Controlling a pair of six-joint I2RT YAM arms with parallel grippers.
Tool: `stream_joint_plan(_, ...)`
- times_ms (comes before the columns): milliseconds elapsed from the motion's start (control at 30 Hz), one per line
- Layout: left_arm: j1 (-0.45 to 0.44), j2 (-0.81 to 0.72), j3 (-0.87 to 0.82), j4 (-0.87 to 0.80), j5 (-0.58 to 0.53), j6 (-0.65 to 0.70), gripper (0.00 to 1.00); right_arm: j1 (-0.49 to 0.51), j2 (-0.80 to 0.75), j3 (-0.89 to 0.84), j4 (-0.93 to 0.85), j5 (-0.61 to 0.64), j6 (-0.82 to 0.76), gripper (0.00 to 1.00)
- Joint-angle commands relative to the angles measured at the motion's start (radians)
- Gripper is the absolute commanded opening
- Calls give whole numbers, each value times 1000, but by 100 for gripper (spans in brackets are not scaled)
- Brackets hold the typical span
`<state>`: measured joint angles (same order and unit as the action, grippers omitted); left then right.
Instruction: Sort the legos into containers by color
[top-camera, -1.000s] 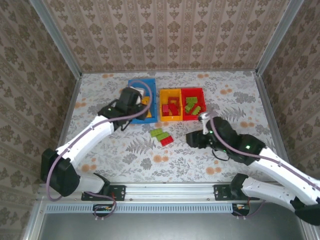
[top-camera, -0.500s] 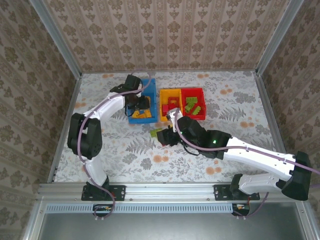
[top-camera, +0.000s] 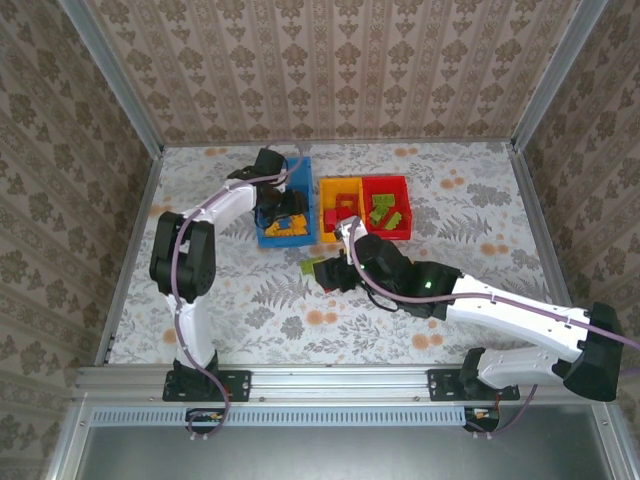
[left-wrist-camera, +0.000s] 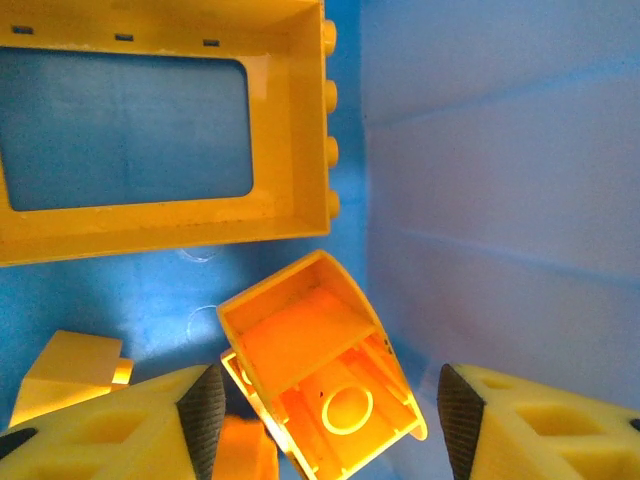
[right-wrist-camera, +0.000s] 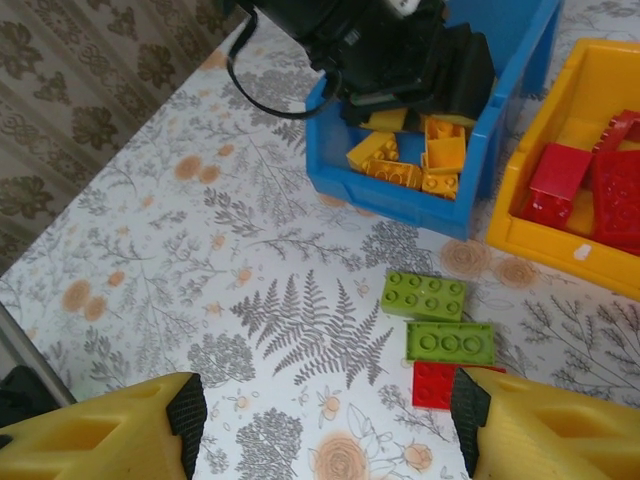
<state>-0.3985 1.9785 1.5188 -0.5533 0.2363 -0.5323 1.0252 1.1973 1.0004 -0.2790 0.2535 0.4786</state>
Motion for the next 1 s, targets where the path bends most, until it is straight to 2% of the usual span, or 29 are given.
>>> stream_joint_plan(0,-3,-99,-3,-16,-35,-14,62,-12,-22,-29,-19,39,13,70)
stream_joint_plan(200,-27,-249,-79,0,-127,-62,63,-77,46,-43,-68,-8,-21,73)
stream_joint_plan(300,-51,-352,-142,26,-183,-96,63,-94,122,-26,-71,-52,-112,78)
stream_joint_plan(433,-139,-510,-248,50,-263,-134,63,-96,286,54,-101,-82,-281,84)
stream_joint_plan(633,-270,-784,-447,73,-407,-192,64,-101,536,208,-138,-36,-433,89)
stream_joint_plan(733,-328,-920,-529,54,-475,-216,66,-116,640,281,-149,-35,-464,90)
stream_joint_plan(967,-385,-1136,-638,-69,-520,-270,66,-163,805,418,-184,-122,-469,92)
